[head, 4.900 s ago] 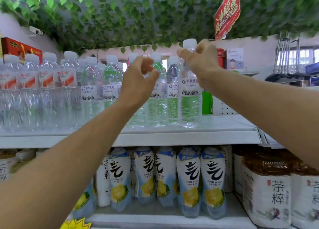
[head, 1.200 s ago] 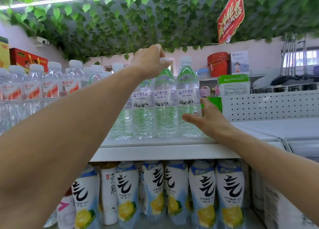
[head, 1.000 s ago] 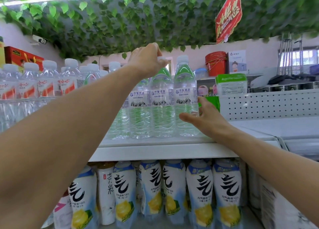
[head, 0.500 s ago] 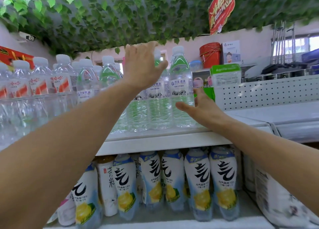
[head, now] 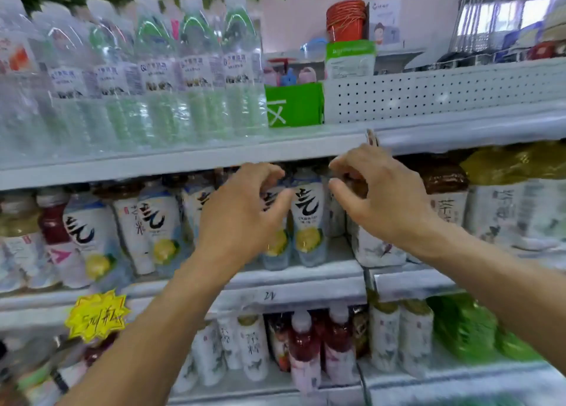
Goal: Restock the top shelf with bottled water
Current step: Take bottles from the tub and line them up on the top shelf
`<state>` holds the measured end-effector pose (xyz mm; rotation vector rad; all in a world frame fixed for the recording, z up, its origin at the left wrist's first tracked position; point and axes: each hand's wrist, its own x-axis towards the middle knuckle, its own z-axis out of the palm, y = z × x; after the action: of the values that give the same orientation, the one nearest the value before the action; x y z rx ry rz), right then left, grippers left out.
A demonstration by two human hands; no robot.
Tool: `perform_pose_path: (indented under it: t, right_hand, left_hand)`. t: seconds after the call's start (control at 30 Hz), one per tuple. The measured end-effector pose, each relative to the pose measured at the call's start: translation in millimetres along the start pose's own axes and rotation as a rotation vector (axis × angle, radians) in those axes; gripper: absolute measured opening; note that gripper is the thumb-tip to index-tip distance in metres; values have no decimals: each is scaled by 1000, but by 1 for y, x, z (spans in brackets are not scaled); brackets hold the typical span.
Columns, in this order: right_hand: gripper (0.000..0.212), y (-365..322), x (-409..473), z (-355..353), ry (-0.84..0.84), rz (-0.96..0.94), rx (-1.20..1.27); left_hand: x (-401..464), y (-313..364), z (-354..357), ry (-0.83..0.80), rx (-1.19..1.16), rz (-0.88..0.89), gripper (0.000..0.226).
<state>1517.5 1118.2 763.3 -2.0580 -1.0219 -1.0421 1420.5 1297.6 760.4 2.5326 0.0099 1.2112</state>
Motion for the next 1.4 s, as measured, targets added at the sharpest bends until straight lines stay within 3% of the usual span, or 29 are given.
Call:
perform_pose_path:
  t: [0.13, 0.27, 0.37, 0.47, 0.57, 0.67, 0.7, 0.73, 0.77, 0.83, 0.93, 1.1, 1.2, 1.33, 1.4]
  right_hand:
    - [14, 35, -61, -17, -180, 35, 11]
    - [19, 80, -128, -36, -535, 152, -8]
    - [18, 125, -190, -34, -759, 327, 51]
    - [25, 166, -267, -22, -875, 472, 185]
    - [24, 204, -357, 4, -1054, 703, 276]
    - [35, 230, -442, 32, -1177, 976, 377]
    - [31, 233, -465, 40, -1215, 988, 350]
    - [29, 234, -489, 51, -1259, 1068, 363]
    - [28, 235, -516, 64, -1278, 1143, 336]
    - [24, 238, -568, 86, -1348, 1189, 252]
    - [14, 234, -635, 117, -1420, 1321, 233]
    - [81, 229, -699, 171, -1389, 1455, 169]
    - [98, 228, -724, 192, -1361, 1495, 195]
    - [78, 226, -739, 204, -1319, 1503, 189]
    - [56, 227, -734, 204, -1322, 1522, 223]
  left_hand:
    - [-49, 18, 53, -216, -68, -161, 23]
    - [-112, 44, 118, -427, -251, -370, 17]
    - [-168, 65, 172, -611, -358, -526, 9]
    - [-234, 78, 225, -785, -476, -758, 20]
    - [-300, 81, 265, -855, -539, -1007, 9]
    - [-365, 72, 306, -903, -568, -1301, 26]
    - [-386, 67, 321, -927, -533, -1365, 21]
    - [-409, 59, 339, -973, -478, -1393, 9]
    - [-429, 52, 354, -1012, -432, -1407, 11]
    - [-468, 36, 385, -1073, -313, -1458, 35]
    - [-521, 14, 425, -1072, -202, -1513, 53]
    - [-581, -6, 475, -1072, -128, -1485, 74]
    - [-606, -11, 493, -1043, -121, -1480, 88]
    - [-617, -18, 499, -1029, -68, -1424, 75]
    - [-617, -22, 499, -1031, -95, -1437, 64]
